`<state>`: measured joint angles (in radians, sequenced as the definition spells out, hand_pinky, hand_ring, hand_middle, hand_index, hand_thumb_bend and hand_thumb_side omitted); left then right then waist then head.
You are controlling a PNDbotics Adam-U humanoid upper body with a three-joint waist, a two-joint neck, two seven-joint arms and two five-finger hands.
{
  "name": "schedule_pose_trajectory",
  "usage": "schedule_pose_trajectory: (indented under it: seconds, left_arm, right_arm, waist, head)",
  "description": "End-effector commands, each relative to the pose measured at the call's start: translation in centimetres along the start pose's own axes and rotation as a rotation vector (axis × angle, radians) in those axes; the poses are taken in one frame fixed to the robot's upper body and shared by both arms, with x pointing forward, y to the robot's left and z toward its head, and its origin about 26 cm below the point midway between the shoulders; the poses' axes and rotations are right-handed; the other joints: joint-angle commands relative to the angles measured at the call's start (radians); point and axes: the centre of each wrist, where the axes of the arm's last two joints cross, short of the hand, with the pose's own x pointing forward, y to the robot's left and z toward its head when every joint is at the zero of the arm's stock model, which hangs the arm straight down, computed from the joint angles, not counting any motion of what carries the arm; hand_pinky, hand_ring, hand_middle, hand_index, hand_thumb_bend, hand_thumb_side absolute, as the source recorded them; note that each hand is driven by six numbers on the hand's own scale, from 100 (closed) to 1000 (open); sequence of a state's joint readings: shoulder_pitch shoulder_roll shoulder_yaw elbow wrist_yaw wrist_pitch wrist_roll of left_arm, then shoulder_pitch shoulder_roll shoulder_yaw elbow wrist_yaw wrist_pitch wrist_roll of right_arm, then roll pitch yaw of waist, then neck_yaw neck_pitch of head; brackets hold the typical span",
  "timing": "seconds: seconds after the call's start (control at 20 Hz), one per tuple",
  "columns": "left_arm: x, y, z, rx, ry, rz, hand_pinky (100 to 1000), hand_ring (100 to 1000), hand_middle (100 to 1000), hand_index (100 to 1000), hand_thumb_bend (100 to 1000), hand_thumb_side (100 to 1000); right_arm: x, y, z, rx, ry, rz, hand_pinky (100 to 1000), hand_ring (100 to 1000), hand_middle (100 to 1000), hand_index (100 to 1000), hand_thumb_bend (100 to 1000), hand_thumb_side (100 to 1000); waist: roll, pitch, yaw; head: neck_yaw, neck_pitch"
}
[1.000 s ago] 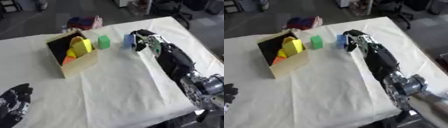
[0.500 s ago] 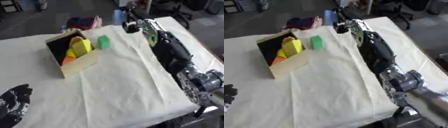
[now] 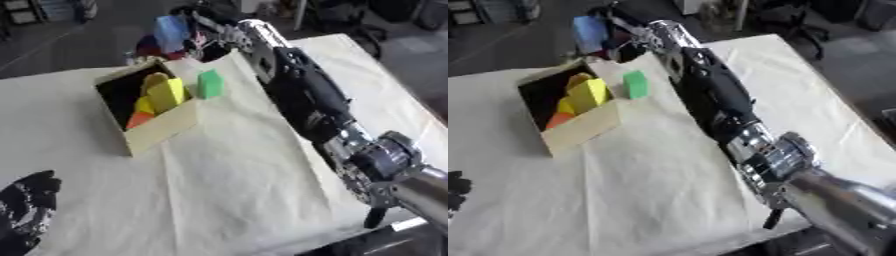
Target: Pick up objects on the table and place them in the box.
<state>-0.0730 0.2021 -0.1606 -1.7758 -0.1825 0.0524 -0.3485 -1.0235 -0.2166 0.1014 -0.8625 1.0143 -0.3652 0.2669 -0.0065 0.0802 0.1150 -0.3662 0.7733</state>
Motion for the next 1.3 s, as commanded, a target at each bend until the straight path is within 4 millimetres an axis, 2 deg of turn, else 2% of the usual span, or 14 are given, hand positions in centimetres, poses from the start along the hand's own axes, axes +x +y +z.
schedule_pose_trajectory:
  seconds: [0.05,0.15,0.2,0.45,0.55,0.65,0.75,0.95,1.15,1.2,1.25,1.3]
  left_arm:
    - [0.7,0.3,-0.3,-0.006,-0.026,-0.014,835,813,734,868,100,473]
    - [0.7,0.3,-0.3,-0.006,-0.026,-0.014,835,813,734,868,100,474]
    - [0.7,0.2,-0.3,-0.007,-0.026,-0.014,835,813,734,867,100,474]
    - [0.7,0.2,-0.3,-0.009,-0.025,-0.013,835,812,734,866,100,473]
    - [0.7,0.2,-0.2,-0.008,-0.024,-0.013,835,812,734,866,100,474]
    - [0.7,0.2,-0.2,-0.008,-0.025,-0.012,835,812,734,866,100,475]
    - [0.7,0.2,-0.2,-0.006,-0.024,-0.012,835,812,734,865,100,474]
    - [0.6,0.3,-0.2,-0.001,-0.02,-0.012,835,812,733,863,100,476]
    - [0.6,0.3,-0.1,-0.002,-0.017,-0.015,835,812,734,862,100,478]
    - [0.5,0.3,-0.1,-0.002,-0.017,-0.016,835,812,734,862,100,478]
    - [0.5,0.3,-0.1,-0.001,-0.016,-0.017,835,812,734,862,100,477]
    - [0.5,0.4,-0.1,0.0,-0.016,-0.017,835,812,733,862,100,476]
  right_arm:
    - [2.0,-1.2,-1.3,0.034,-0.071,0.076,905,794,577,824,100,177]
    - [2.7,-0.9,-1.7,0.076,-0.092,0.126,920,832,676,907,100,332]
    - [3.0,-0.7,-1.8,0.1,-0.099,0.16,933,861,743,947,152,405]
    - [3.5,-0.5,-2.0,0.181,-0.101,0.332,965,925,867,996,315,585]
    - [3.4,-0.6,-1.9,0.184,-0.094,0.37,968,930,890,1000,304,613]
    - [3.1,-0.9,-1.6,0.154,-0.082,0.368,960,914,885,1000,235,590]
    - [2.2,-1.4,-1.1,0.081,-0.048,0.307,940,875,863,995,114,551]
    - [-0.6,-2.7,0.7,-0.112,0.113,0.063,905,809,830,986,100,559]
    - [-3.6,-2.8,2.6,-0.215,0.319,-0.157,886,781,815,982,100,640]
    - [-4.3,-2.6,3.0,-0.221,0.363,-0.193,885,781,815,982,100,493]
    - [-5.0,-2.2,3.4,-0.219,0.406,-0.219,886,784,818,982,100,653]
    - [-5.5,-1.7,3.8,-0.212,0.441,-0.236,886,785,820,982,100,660]
  waist:
    - [0.013,-0.012,0.003]
    - [0.012,-0.012,0.004]
    - [0.012,-0.011,0.005]
    - [0.011,-0.011,0.004]
    - [0.011,-0.011,0.002]
    - [0.012,-0.011,-0.001]
    - [0.013,-0.011,-0.004]
    - [0.012,-0.012,-0.009]
    - [0.008,-0.014,-0.013]
    - [0.008,-0.014,-0.013]
    - [0.007,-0.015,-0.014]
    - [0.007,-0.015,-0.014]
  head:
    - [-0.008,-0.003]
    - [-0.01,-0.003]
    - [-0.011,-0.003]
    - [-0.011,-0.003]
    - [-0.011,-0.003]
    - [-0.01,-0.003]
    - [-0.007,-0.003]
    - [-0.004,-0.003]
    - [0.001,-0.003]
    - [0.003,-0.003]
    - [0.004,-0.003]
    - [0.005,-0.003]
